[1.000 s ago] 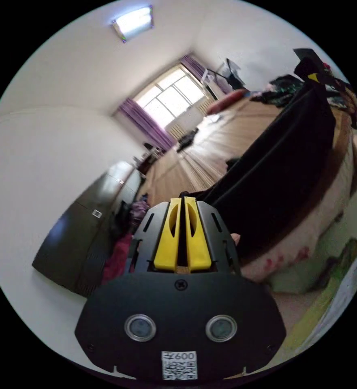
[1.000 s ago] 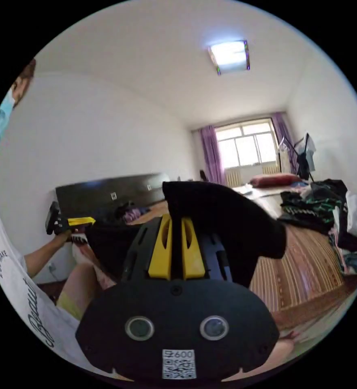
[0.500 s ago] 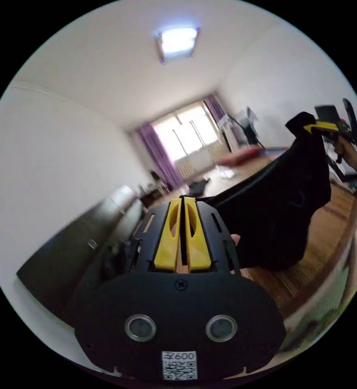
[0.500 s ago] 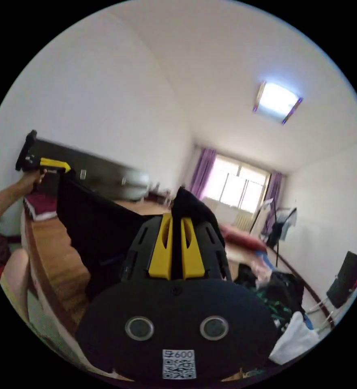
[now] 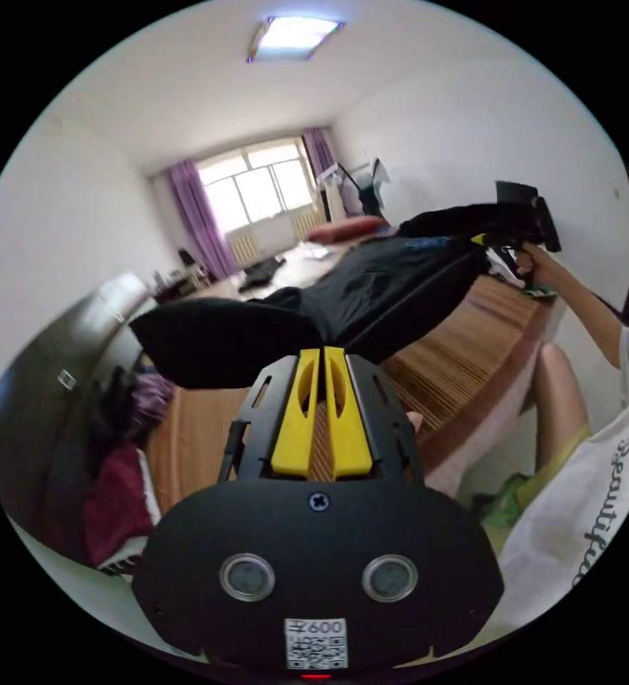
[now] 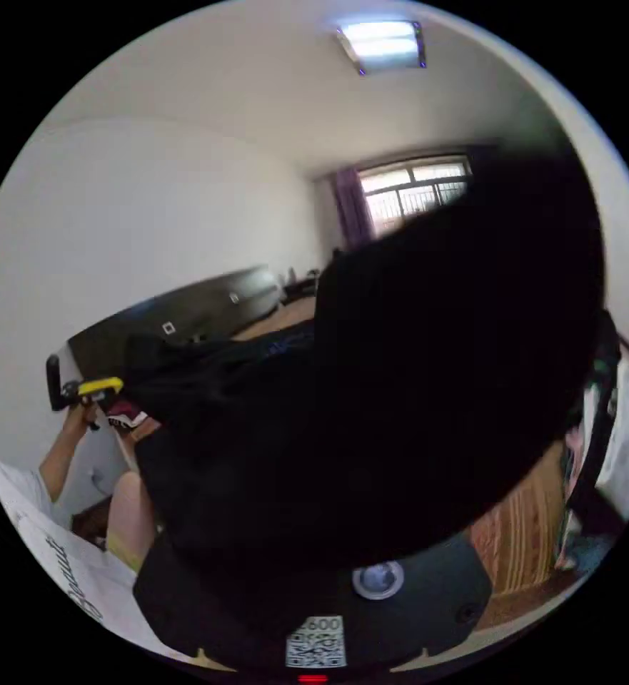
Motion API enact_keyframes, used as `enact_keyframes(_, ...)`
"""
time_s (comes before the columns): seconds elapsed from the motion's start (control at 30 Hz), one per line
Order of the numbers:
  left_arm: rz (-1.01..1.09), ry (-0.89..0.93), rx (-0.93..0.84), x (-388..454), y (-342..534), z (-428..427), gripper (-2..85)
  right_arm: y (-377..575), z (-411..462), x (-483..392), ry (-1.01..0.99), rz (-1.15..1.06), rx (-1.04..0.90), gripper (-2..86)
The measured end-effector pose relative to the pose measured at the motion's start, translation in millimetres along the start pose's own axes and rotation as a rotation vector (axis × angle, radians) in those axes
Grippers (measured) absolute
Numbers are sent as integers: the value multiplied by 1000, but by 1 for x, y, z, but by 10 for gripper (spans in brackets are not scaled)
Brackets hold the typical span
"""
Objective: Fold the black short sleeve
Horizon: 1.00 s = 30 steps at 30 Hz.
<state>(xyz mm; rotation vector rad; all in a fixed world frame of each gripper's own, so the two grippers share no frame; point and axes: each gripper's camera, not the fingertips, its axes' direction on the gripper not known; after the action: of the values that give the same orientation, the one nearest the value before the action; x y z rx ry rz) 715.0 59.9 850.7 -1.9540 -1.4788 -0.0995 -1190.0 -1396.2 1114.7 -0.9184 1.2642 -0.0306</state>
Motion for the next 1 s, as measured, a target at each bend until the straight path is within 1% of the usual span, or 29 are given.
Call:
enact_keyframes(0.03, 7, 74, -99, 10, 13, 27, 22, 24, 32, 41, 34, 111, -109, 5)
enact_keyframes(0.07, 72, 145, -211, 27, 22, 51, 21, 48, 58, 85, 75, 269, -204, 3)
enact_keyframes(0.1, 113, 175, -250, 36, 26, 58, 21, 60, 66, 106, 91, 354, -230, 1)
enact_keyframes(0.13, 169, 215, -269, 52, 32, 63, 20, 83, 75, 143, 99, 483, -249, -4)
enact_keyframes(0.2, 212, 269, -280, 68, 34, 57, 19, 108, 72, 177, 85, 521, -212, -6)
enact_keyframes(0.23, 236, 290, -276, 73, 31, 47, 19, 118, 64, 190, 100, 512, -168, -7)
enact_keyframes(0.3, 282, 304, -255, 73, 22, 27, 21, 128, 53, 197, 109, 463, -144, -7)
enact_keyframes(0.4, 256, 329, -160, 41, -4, -17, 23, 142, 51, 171, 78, 255, -203, -6)
enact_keyframes(0.47, 177, 503, 8, -9, -30, -54, 22, 163, 71, 134, 84, 67, -326, -5)
enact_keyframes(0.53, 105, 625, 128, -55, -52, -68, 16, 186, 93, 109, 104, -27, -385, -6)
enact_keyframes(0.57, 17, 607, 155, -87, -67, -65, 11, 201, 110, 99, 44, -74, -423, -7)
enact_keyframes(0.6, -14, 567, 151, -100, -74, -59, 10, 208, 122, 97, -9, -84, -458, -8)
enact_keyframes(0.63, -35, 437, 107, -122, -87, -40, 7, 222, 152, 101, -83, -59, -564, -8)
enact_keyframes(0.67, -50, 290, 2, -139, -95, -7, 6, 238, 186, 105, -82, -42, -684, -8)
enact_keyframes(0.7, -75, 225, -81, -148, -96, 15, 5, 247, 202, 105, -51, -59, -732, -8)
enact_keyframes(0.73, -102, 165, -286, -157, -96, 62, 3, 262, 222, 99, -32, -155, -772, -8)
enact_keyframes(0.77, -18, 210, -419, -146, -91, 99, 2, 263, 228, 98, -7, -179, -719, -8)
enact_keyframes(0.8, 58, 235, -444, -133, -87, 111, 2, 262, 233, 100, 23, -178, -717, -8)
enact_keyframes(0.83, 197, 213, -458, -102, -75, 123, 1, 262, 244, 101, 78, -205, -719, -8)
enact_keyframes(0.87, 270, 62, -374, -76, -70, 108, 1, 261, 256, 100, 151, -260, -718, -8)
enact_keyframes(0.9, 305, 13, -374, -64, -68, 103, 1, 260, 262, 99, 201, -289, -714, -8)
enact_keyframes(0.93, 377, -57, -402, -40, -66, 93, 1, 258, 278, 95, 329, -357, -721, -8)
enact_keyframes(0.97, 453, -80, -414, -16, -64, 79, 1, 261, 301, 88, 472, -464, -759, -8)
enact_keyframes(1.0, 489, -65, -401, -4, -63, 70, 1, 264, 314, 84, 532, -518, -777, -8)
